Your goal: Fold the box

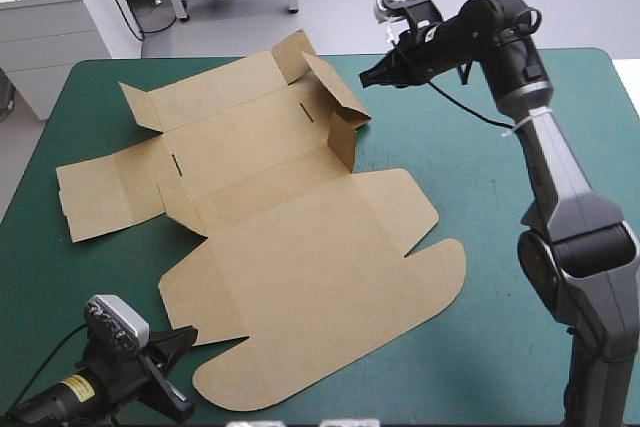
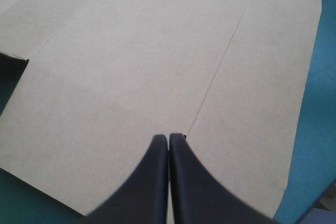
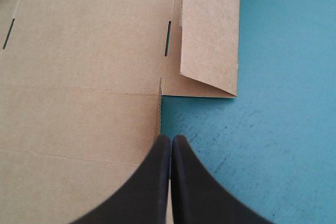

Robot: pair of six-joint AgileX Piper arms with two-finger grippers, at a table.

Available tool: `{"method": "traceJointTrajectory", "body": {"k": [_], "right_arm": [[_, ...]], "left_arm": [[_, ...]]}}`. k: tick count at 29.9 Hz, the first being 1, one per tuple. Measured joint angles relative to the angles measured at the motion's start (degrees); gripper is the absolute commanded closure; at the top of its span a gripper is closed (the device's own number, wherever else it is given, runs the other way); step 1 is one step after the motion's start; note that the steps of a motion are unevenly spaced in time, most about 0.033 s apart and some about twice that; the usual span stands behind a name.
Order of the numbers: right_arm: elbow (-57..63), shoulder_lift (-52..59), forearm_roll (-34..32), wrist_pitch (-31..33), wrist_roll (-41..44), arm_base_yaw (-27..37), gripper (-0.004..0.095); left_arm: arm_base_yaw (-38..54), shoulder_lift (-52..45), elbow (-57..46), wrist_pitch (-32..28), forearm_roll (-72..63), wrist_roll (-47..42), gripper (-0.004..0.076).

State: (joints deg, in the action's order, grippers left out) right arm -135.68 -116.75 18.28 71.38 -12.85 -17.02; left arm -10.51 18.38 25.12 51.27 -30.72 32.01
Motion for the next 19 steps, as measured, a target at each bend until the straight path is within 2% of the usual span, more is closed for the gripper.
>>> {"method": "traceJointTrajectory", "body": {"k": [7, 14, 16, 19], "right_arm": [[-1.4, -6.0, -8.7, 0.1, -0.2, -4.1, 0.0904], [-1.4, -7.9, -8.1, 0.0, 0.0, -4.4, 0.0888], [-1.4, -7.9, -7.8, 0.0, 0.0, -4.5, 0.0830], [-1.4, -8.0, -7.8, 0.0, 1.4, -4.5, 0.0679]], "left_arm": [[0.0, 0.0, 0.0, 0.0, 0.0, 0.0, 0.0732], [0.0, 0.0, 0.0, 0.0, 0.0, 0.0, 0.0732], [0.0, 0.0, 0.0, 0.0, 0.0, 0.0, 0.0732], [0.0, 0.0, 0.0, 0.0, 0.0, 0.0, 0.0732]]}}
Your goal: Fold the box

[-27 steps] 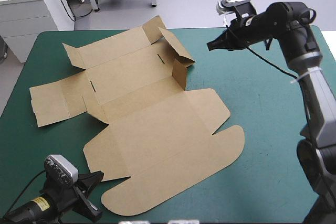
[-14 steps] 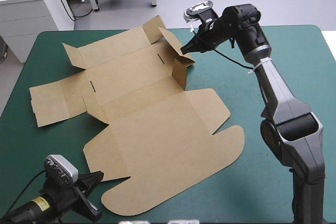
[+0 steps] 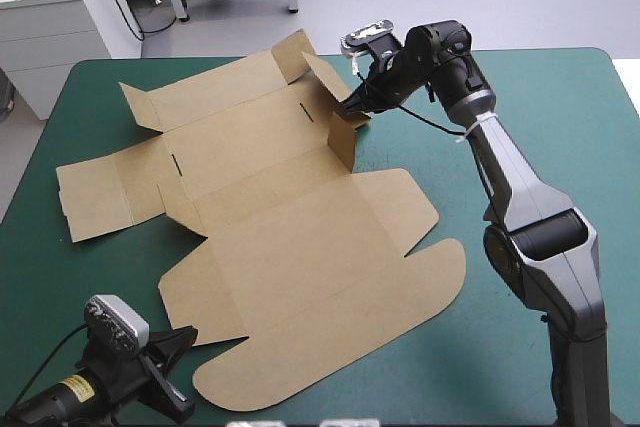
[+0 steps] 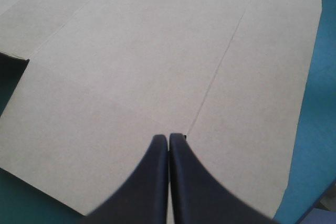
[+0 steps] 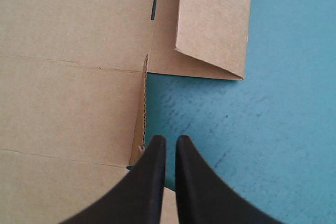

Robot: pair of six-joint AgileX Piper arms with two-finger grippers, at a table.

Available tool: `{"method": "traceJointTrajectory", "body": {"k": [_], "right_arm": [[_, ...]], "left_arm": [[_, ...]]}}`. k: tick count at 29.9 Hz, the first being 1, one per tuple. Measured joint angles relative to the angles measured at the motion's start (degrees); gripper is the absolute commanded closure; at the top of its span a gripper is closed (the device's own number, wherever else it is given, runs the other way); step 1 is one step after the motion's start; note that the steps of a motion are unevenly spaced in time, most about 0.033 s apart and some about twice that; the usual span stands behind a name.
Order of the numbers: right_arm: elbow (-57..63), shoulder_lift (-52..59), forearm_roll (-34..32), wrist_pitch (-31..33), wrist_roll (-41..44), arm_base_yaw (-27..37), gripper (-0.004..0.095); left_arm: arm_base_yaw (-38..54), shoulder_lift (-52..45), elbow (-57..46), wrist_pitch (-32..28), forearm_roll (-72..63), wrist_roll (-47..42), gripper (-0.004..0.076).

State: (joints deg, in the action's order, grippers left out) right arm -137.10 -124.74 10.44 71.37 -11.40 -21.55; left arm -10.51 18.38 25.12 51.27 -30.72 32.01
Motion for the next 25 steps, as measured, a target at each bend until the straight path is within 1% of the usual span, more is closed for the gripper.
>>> {"method": "traceJointTrajectory", "body": {"k": [3, 6, 9, 13, 15, 20, 25], "right_arm": [[0.0, 0.0, 0.0, 0.0, 1.7, 0.0, 0.0534], [0.0, -0.1, 0.2, -0.1, 2.2, 0.0, 0.0476], [0.0, -0.6, 0.7, -0.1, 2.5, 0.0, 0.0476], [0.0, -2.4, 2.5, -0.3, 5.5, 0.0, 0.0476], [0.0, -3.7, 3.2, -0.3, 5.5, 0.0, 0.0476], [0.0, -5.4, 3.9, -0.6, 0.1, 0.0, 0.0480], [0.0, -5.8, 4.3, -1.2, -2.1, 0.0, 0.0480]], "left_arm": [[0.0, 0.0, 0.0, 0.0, 0.0, 0.0, 0.0732], [0.0, 0.0, 0.0, 0.0, 0.0, 0.0, 0.0732], [0.0, 0.0, 0.0, 0.0, 0.0, 0.0, 0.0732], [0.0, 0.0, 0.0, 0.0, 0.0, 0.0, 0.0732], [0.0, 0.0, 0.0, 0.0, 0.0, 0.0, 0.0732], [0.0, 0.0, 0.0, 0.0, 0.0, 0.0, 0.0732], [0.0, 0.0, 0.0, 0.0, 0.0, 0.0, 0.0732]]}}
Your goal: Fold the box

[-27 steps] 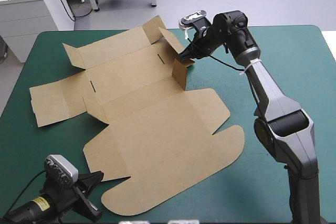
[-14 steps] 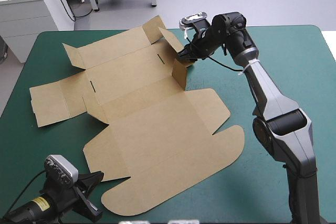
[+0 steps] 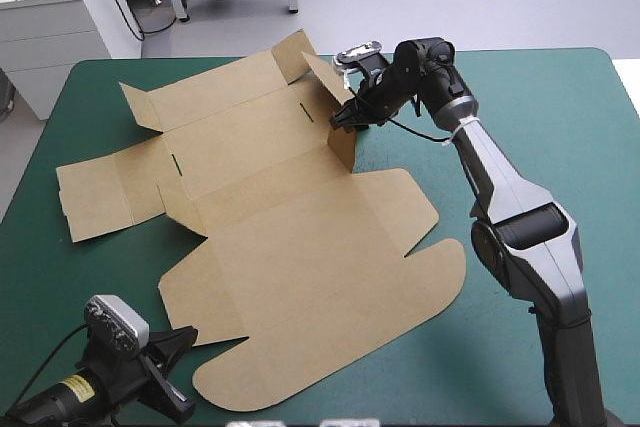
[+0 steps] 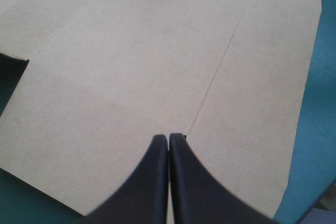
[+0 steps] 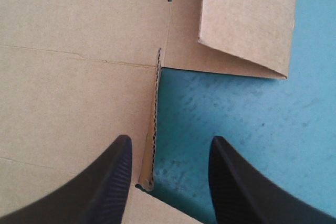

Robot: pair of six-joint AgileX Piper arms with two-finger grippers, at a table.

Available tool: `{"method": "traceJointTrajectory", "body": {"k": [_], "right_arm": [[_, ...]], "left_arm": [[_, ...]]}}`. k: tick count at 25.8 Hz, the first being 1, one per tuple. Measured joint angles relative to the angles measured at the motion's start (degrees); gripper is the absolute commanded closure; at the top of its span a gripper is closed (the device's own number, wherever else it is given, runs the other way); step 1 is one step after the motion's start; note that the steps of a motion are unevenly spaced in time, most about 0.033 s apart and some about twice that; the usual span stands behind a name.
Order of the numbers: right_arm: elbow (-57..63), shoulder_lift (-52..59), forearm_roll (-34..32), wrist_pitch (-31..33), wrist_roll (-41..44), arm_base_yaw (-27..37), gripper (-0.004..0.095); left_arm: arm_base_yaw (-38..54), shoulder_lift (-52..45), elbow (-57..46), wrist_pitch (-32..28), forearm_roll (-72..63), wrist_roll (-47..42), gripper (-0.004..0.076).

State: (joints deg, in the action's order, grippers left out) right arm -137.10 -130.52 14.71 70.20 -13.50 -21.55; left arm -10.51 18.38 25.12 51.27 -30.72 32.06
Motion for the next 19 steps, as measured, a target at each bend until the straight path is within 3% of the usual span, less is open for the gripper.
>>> {"method": "traceJointTrajectory", "body": {"k": [12, 19], "right_arm": [[0.0, -4.4, 5.1, -2.2, -1.9, 0.0, 0.0491], [0.0, -4.4, 4.6, -2.2, -2.1, 0.0, 0.0767]], "left_arm": [[0.0, 0.0, 0.0, 0.0, 0.0, 0.2, 0.0732], [0.0, 0.0, 0.0, 0.0, 0.0, 0.2, 0.0732]]}}
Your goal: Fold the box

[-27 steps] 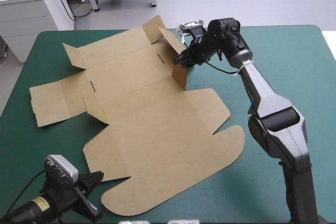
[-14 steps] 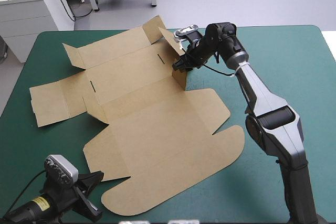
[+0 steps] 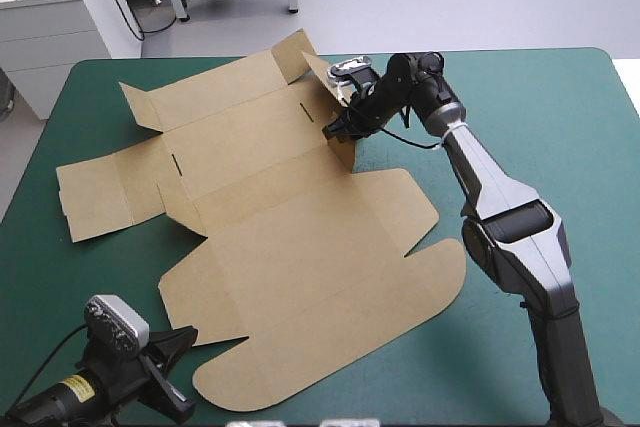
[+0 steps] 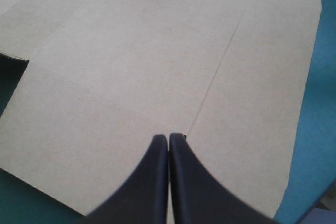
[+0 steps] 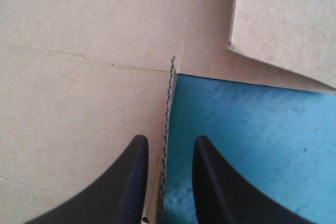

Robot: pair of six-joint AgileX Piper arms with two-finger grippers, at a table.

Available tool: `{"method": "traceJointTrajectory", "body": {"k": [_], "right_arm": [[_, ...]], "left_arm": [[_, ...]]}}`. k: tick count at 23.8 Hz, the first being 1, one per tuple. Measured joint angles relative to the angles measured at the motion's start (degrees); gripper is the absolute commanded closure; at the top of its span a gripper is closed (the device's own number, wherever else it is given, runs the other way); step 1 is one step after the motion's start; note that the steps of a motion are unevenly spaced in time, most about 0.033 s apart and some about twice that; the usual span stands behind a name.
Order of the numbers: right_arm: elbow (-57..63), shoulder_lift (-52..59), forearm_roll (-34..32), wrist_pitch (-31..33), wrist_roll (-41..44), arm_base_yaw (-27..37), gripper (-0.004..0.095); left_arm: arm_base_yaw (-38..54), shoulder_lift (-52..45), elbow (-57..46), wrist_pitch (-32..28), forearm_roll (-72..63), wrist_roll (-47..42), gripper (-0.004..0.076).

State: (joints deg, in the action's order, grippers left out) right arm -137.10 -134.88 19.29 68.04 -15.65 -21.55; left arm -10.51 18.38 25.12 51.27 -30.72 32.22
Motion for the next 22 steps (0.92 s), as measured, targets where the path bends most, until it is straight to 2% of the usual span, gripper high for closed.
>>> {"method": "traceJointTrajectory", "body": {"k": [5, 18, 22], "right_arm": [[0.0, 0.0, -0.2, 1.7, 0.0, 0.0, 0.0927], [0.0, 0.0, -0.2, 2.4, -0.2, -0.1, 0.0927], [0.0, 0.0, -0.1, 2.5, -3.8, -0.1, 0.0927]], "left_arm": [[0.0, 0.0, 0.0, 0.0, 0.0, 0.0, 0.0732], [0.0, 0.0, 0.0, 0.0, 0.0, 0.0, 0.0732], [0.0, 0.0, 0.0, 0.0, 0.0, 0.0, 0.0732]]}}
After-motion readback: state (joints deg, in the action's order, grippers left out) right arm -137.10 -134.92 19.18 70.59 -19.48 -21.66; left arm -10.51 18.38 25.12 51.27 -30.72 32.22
